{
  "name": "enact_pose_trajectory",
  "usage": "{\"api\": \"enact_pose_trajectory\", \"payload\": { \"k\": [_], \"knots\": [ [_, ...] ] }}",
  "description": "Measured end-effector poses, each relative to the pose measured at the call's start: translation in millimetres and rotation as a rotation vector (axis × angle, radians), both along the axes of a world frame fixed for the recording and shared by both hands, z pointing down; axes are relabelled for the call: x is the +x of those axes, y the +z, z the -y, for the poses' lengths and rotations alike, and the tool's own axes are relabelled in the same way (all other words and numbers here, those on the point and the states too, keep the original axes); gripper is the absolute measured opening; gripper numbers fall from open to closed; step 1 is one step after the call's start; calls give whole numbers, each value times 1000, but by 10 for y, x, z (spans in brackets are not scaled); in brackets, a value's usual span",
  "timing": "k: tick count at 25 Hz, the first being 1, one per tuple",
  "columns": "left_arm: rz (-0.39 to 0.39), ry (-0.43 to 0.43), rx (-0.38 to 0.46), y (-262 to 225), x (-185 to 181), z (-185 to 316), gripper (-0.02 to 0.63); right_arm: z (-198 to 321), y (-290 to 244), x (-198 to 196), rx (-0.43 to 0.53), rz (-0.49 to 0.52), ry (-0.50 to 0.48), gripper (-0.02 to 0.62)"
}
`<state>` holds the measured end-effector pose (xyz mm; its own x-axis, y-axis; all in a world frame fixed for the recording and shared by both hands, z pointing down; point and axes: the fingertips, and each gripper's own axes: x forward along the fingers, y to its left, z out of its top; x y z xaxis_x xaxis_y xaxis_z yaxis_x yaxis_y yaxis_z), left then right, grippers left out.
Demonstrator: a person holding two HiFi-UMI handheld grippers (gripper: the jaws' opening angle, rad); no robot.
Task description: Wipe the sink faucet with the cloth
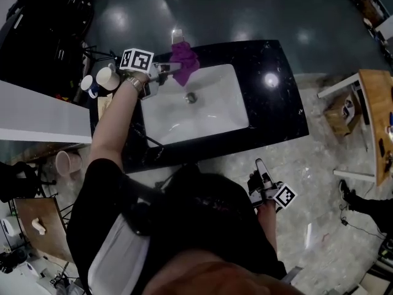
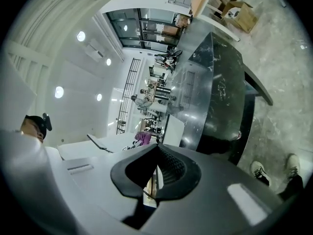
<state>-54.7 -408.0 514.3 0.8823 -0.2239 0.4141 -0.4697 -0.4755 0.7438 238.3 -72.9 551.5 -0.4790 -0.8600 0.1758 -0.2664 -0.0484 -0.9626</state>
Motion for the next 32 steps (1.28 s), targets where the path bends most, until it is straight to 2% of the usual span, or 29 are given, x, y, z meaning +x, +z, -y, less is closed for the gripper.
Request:
{"api": "enact_pose_trajectory", "payload": {
  "k": [5,13,19,23,27,30,32],
  "knots": [
    [-40,-63,-20,17,-79,282,91,-49,80,67,-30,1,46,11],
    [-153,-192,-55,42,-221,638,89,52,96,-33,-31,1,37,11],
    [-163,-215,-60,54,-237,591,89,44,129,-88,-50,3,17,11],
    [-183,-198,-85,91,-260,373,89,67,134,-115,-40,14,-2,11],
    [-247,-119,-111,118,-176,-80,89,98,156,-123,-46,29,-15,11],
    [-295,-66,-183,242,-60,-466,89,115,171,-167,-47,43,-27,11],
    [-297,-67,-233,430,-17,-606,89,99,198,-167,-58,40,-29,11]
  ]
}}
